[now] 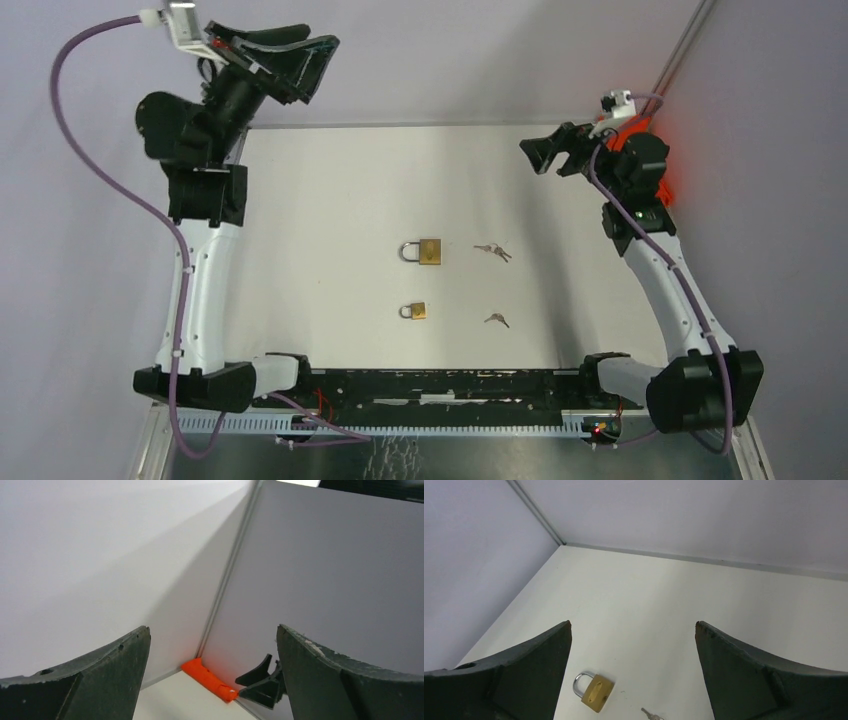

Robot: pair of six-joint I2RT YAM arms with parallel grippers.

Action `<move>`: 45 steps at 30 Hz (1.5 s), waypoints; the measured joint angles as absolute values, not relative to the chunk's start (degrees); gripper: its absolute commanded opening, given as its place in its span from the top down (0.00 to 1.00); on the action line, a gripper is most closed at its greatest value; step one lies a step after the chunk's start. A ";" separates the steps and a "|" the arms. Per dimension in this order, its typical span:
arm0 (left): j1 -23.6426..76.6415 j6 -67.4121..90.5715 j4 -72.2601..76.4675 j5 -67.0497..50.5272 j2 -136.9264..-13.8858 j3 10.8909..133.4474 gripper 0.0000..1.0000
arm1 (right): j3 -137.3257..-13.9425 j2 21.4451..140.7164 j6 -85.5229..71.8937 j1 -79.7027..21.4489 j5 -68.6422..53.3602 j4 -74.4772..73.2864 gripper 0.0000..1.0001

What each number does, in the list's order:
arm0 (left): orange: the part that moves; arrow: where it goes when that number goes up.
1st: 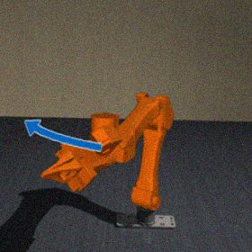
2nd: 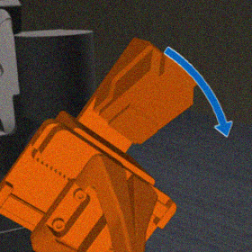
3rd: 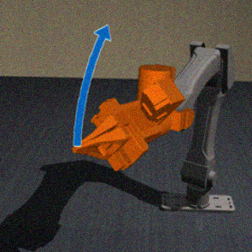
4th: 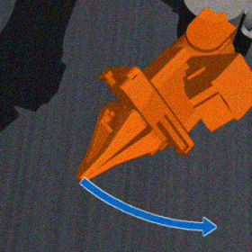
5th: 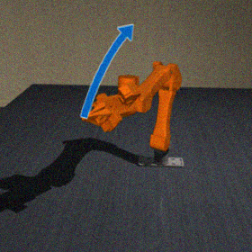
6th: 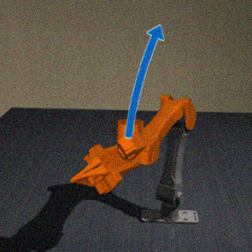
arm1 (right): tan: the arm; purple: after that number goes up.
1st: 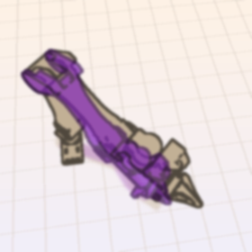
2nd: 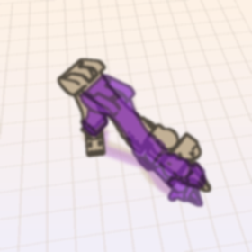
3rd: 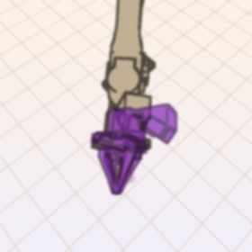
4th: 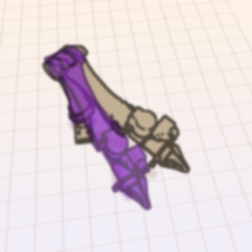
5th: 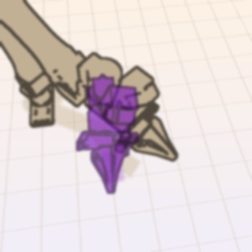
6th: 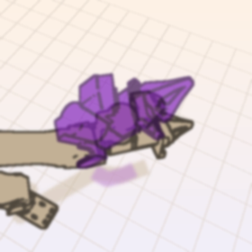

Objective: Unlock with the key
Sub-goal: Pick up the key from the center of the board.

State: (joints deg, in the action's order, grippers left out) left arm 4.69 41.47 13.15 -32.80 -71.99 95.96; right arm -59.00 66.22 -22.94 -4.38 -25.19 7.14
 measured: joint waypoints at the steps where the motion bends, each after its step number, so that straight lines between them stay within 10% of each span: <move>1: 4.93 40.73 11.70 -32.05 -72.71 96.66 0.00 | -60.66 67.48 -22.44 -4.89 -25.63 6.09 0.02; 13: 15.62 28.97 -16.29 -18.52 -94.91 94.00 0.32 | -67.24 83.61 -10.96 -25.65 -10.52 -16.43 0.16; 32: 25.58 27.62 -22.11 -9.02 -97.54 84.68 0.33 | -59.53 99.31 -4.58 -27.64 3.07 -21.82 0.32; 38: 25.65 27.31 -22.17 -8.32 -97.54 84.68 0.33 | -62.06 102.04 -3.53 -27.64 5.43 -21.06 0.59; 45: 25.65 26.94 -22.17 -7.62 -97.54 84.68 0.33 | -63.35 103.83 -3.16 -27.64 5.45 -20.69 0.53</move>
State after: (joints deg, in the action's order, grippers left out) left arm 25.65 26.94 -22.17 -7.62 -97.54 84.68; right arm -63.35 103.83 -3.16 -27.64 5.45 -20.69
